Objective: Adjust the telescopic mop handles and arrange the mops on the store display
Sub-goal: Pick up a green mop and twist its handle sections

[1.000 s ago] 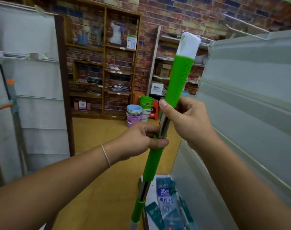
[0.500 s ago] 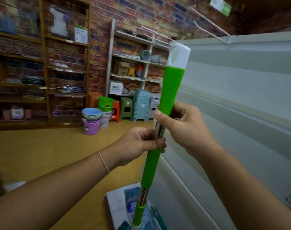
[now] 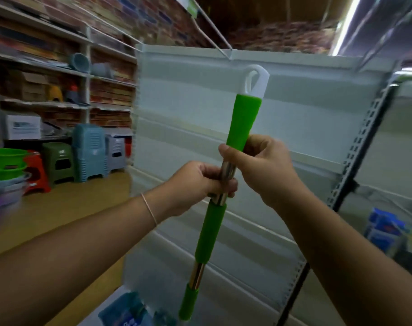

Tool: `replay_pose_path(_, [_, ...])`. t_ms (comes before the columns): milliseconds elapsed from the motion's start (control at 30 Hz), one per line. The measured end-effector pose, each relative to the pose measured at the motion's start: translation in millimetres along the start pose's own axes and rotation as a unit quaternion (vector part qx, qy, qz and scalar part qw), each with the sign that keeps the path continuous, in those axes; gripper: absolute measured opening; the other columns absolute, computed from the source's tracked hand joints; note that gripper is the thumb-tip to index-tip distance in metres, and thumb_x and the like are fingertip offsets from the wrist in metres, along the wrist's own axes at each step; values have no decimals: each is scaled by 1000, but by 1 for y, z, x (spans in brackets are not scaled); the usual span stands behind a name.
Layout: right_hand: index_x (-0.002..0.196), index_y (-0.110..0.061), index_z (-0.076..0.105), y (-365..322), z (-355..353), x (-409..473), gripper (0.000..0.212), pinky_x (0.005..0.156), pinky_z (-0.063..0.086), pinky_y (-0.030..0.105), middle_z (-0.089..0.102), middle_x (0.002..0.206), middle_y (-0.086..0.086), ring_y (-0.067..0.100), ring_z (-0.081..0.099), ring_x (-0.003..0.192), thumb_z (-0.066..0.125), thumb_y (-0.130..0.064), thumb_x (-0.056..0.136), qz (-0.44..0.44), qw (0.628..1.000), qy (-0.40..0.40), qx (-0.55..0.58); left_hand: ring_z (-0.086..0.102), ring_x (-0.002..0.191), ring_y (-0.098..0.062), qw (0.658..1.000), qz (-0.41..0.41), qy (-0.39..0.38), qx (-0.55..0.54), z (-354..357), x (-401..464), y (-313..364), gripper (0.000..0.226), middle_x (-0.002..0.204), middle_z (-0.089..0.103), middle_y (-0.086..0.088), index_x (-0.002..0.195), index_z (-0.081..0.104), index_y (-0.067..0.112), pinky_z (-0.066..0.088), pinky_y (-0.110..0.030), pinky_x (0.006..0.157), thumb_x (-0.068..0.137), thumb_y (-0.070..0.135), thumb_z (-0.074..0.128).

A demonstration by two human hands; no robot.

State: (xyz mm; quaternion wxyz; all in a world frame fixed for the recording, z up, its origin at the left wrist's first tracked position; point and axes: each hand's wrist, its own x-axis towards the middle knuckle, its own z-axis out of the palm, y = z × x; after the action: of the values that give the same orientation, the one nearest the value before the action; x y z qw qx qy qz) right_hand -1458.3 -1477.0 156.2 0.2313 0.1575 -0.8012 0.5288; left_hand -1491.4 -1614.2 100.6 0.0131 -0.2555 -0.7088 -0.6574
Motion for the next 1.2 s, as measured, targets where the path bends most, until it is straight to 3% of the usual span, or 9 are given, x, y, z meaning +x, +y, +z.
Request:
replay_pose_path(100, [87,1,71,-1,-15,0,22,68,57,50,69,85,28,36,67,72,76,-20,84,8,999,34,-25,69,74,-21,999,26,-38,-16,11,19,2,6,75,72,-9,87,72,6,55,-43,80,83,3,70])
replay_pose_path(167, [84,1,72,-4,-26,0,22,67,56,50,68,83,28,26,64,66,76,-20,83,12,997,54,-44,69,69,-19,998,39,-47,-25,22,27,6,5,70,70,-5,83,70,8,56,-40,73,83,3,70])
replay_pose_path(267, [85,-5,73,-12,-45,3,20,46,48,27,69,70,13,4,58,51,76,-24,84,23,994,86,-63,69,69,-21,996,52,-74,-23,36,41,16,4,70,69,-6,83,69,7,54,-35,69,83,3,71])
replay_pose_path(367, [86,-11,74,-17,-62,4,16,49,48,16,72,72,5,0,61,51,76,-27,85,26,989,124,-71,69,70,-24,992,57,-108,-19,51,56,28,6,72,68,-9,83,68,5,56,-37,70,82,1,71])
replay_pose_path(567, [87,-8,74,-29,-96,11,17,56,54,25,74,79,11,8,64,59,75,-26,86,22,979,173,-101,68,71,-25,986,87,-144,-3,81,77,57,8,73,66,-10,81,64,5,57,-38,71,82,1,71])
replay_pose_path(667, [86,-8,74,-34,-113,15,16,49,47,19,73,76,9,3,59,51,74,-24,87,12,975,188,-120,68,69,-23,984,110,-143,2,96,85,69,9,73,66,-9,82,63,6,59,-38,72,82,2,71])
replay_pose_path(800, [83,-12,72,-38,-130,24,9,57,48,24,72,77,7,8,62,58,74,-21,86,8,968,214,-128,70,71,-21,981,126,-145,13,110,97,82,9,76,68,-8,85,65,8,60,-37,74,82,7,73])
replay_pose_path(967, [78,-16,69,-44,-145,32,10,70,57,34,74,84,11,20,70,75,72,-17,87,0,967,215,-139,71,85,-34,981,135,-137,28,121,109,92,9,87,70,-16,85,66,8,59,-46,82,82,10,74])
replay_pose_path(1200, [86,-13,71,-42,-157,44,7,56,48,21,71,78,4,11,65,63,72,-19,88,-4,961,231,-150,71,87,-34,980,142,-131,44,131,125,100,17,94,70,-20,95,66,2,59,-48,84,83,12,73])
